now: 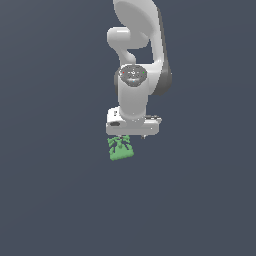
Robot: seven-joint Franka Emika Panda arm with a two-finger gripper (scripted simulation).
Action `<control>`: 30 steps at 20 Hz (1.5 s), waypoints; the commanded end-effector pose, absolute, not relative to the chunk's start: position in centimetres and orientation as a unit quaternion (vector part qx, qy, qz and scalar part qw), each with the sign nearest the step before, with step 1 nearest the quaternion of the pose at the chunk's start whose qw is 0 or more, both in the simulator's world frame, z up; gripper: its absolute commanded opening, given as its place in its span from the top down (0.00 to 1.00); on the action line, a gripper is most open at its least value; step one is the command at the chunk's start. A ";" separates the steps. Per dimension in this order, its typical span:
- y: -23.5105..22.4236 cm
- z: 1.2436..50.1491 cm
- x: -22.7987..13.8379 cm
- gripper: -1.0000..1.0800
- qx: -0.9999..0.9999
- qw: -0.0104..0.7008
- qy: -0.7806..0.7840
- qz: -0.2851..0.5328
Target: Pick up the object and move it to a goal position.
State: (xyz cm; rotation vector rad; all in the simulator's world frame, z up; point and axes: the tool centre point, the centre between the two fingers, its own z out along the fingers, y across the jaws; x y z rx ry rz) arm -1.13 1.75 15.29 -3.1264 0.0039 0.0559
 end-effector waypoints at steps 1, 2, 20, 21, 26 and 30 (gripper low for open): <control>1.7 15.3 -1.1 0.04 -1.000 0.007 0.001 0.018; 1.7 15.3 -1.1 0.04 -1.000 0.007 0.002 0.018; -2.1 14.6 -1.3 0.04 -1.000 -0.004 0.004 0.021; -2.1 14.4 -1.4 0.04 -1.000 -0.004 0.000 0.021; -2.7 12.6 -1.8 0.04 -0.999 -0.003 -0.032 0.016; -3.2 10.6 -2.4 0.04 -0.998 -0.002 -0.067 0.010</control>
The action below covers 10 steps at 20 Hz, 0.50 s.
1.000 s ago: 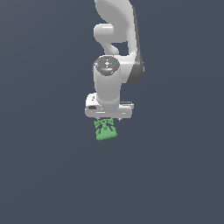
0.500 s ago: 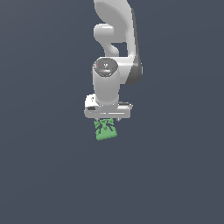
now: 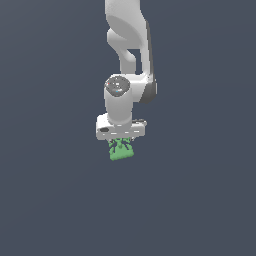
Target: Pick up the object and move it to a goal position.
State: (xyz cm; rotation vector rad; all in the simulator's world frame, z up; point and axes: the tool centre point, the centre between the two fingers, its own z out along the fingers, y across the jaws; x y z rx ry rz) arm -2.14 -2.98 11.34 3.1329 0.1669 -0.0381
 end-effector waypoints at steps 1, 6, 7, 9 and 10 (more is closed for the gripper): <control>-3.3 10.1 -2.5 0.04 0.997 0.001 0.075 -0.009; -3.8 8.4 -3.1 0.04 0.994 0.001 0.107 -0.003; -3.8 8.1 -3.2 0.04 0.994 0.000 0.112 -0.003; -3.9 7.7 -3.4 0.04 0.993 0.000 0.119 -0.001; -4.0 7.6 -3.5 0.04 0.993 0.000 0.122 -0.001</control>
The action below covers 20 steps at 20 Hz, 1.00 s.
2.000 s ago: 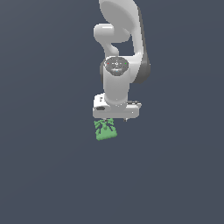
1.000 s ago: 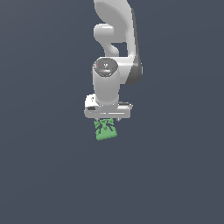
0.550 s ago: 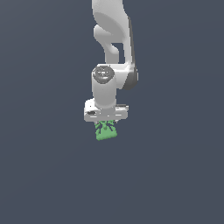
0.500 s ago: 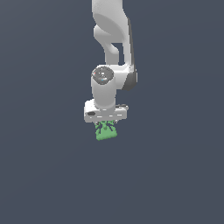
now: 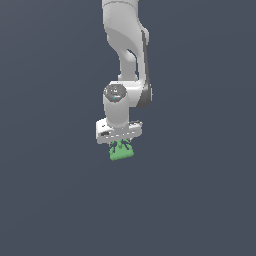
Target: Pick up the object and move it to a goal position.
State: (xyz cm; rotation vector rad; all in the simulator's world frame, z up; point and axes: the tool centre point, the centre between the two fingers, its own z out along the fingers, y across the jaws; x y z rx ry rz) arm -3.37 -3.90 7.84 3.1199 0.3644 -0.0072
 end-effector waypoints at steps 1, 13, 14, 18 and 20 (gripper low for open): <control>-4.0 7.5 -3.5 0.04 0.992 0.000 0.124 0.000; -4.0 5.3 -3.6 0.04 0.992 0.000 0.126 0.000; -4.0 4.7 -3.7 0.04 0.992 0.000 0.126 0.000; -4.0 3.0 -3.7 0.04 0.992 0.000 0.127 0.000; -4.0 2.5 -3.6 0.04 0.992 0.000 0.127 0.000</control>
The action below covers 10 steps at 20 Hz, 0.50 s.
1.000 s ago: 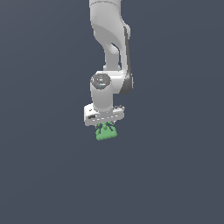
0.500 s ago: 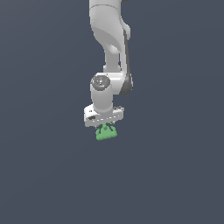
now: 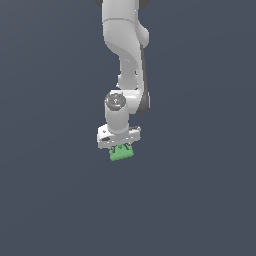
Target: Pick up the object and move it to a goal position.
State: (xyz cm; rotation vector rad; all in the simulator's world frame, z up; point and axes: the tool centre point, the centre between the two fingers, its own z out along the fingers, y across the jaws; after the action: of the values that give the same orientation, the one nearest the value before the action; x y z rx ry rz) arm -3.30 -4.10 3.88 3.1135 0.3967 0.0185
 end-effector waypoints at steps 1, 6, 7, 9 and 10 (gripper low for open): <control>-4.0 2.4 -3.6 0.04 0.992 0.000 0.127 0.000; -4.0 2.3 -3.6 1.00 0.992 0.000 0.127 0.000; -4.0 2.3 -3.6 1.00 0.992 0.000 0.127 0.000; -4.0 2.3 -3.6 1.00 0.992 0.000 0.127 0.000; -4.0 2.3 -3.6 1.00 0.992 0.000 0.127 0.000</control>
State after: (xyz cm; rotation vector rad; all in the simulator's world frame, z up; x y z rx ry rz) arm -2.86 -4.26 3.89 3.1093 0.3990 0.0358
